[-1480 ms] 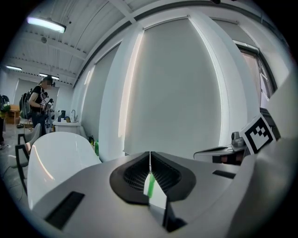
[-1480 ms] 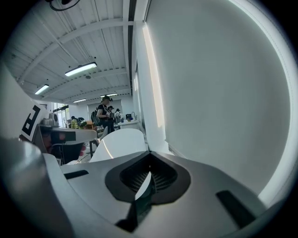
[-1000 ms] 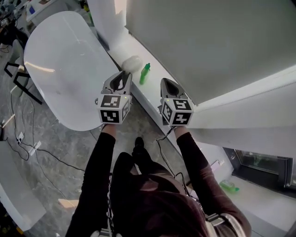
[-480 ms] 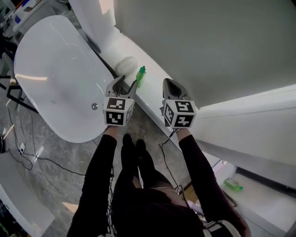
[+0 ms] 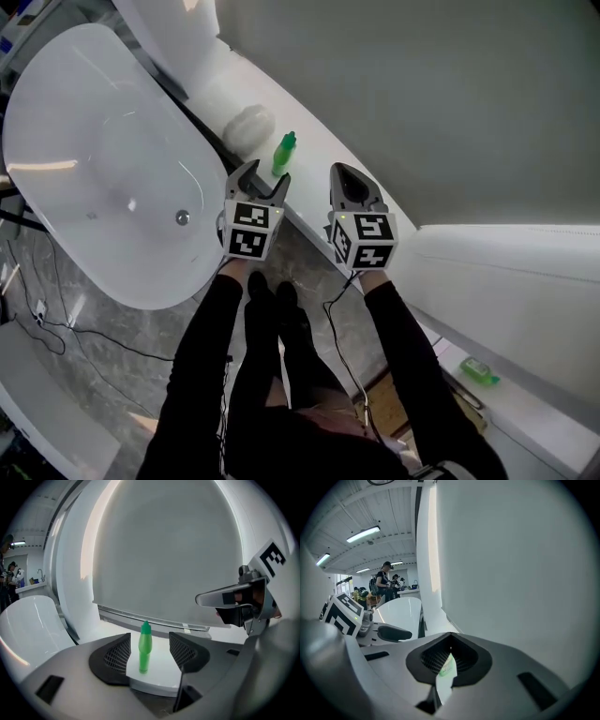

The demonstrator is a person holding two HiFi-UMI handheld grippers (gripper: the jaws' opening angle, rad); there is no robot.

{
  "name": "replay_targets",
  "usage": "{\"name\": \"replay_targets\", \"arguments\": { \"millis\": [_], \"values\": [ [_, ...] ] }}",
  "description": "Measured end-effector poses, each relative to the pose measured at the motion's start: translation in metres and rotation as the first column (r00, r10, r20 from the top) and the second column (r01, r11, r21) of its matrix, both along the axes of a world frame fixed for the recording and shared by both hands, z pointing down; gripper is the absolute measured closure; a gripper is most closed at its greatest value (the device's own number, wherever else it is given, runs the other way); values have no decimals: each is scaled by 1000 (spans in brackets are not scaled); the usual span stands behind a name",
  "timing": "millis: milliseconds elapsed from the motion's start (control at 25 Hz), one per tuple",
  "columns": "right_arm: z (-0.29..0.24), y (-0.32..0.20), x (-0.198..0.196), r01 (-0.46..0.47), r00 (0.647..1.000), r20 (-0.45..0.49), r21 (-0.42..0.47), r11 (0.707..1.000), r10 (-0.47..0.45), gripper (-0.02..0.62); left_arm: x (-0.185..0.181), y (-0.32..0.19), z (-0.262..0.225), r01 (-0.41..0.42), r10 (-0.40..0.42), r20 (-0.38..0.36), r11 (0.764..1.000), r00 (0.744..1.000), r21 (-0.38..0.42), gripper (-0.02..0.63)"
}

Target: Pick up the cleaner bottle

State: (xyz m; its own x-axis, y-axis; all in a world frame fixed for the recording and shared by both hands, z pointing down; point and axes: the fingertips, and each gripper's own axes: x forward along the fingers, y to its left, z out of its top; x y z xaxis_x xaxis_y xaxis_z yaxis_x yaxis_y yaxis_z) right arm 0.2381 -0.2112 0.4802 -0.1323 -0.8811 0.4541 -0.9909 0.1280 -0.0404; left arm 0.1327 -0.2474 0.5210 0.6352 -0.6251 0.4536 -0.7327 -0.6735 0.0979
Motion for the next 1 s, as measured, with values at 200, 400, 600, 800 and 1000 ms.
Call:
{"name": "replay_targets", "arguments": {
  "millis": [200,400,600,800,1000],
  "values": [
    [29,-10,1,7,1000,-9,-22,1000,-8,594,16,-11,46,-27,28,41,999,999,-22,339],
    [58,-22,3,20,1000,-16,-42,999,-21,594,25,-26,84,-17,20,67,999,998,-46,337],
    [90,-36,9,17,1000,-13,-63,998,-18,594,34,-36,116,-22,27,84,998,996,-61,337],
    [119,-47,13,10,1000,-7,-78,997,-10,594,43,-47,146,-20,26,90,998,996,-67,338],
    [139,-55,15,9,1000,-6,-83,997,-9,594,54,-54,170,-24,31,98,997,995,-72,339]
  ]
}}
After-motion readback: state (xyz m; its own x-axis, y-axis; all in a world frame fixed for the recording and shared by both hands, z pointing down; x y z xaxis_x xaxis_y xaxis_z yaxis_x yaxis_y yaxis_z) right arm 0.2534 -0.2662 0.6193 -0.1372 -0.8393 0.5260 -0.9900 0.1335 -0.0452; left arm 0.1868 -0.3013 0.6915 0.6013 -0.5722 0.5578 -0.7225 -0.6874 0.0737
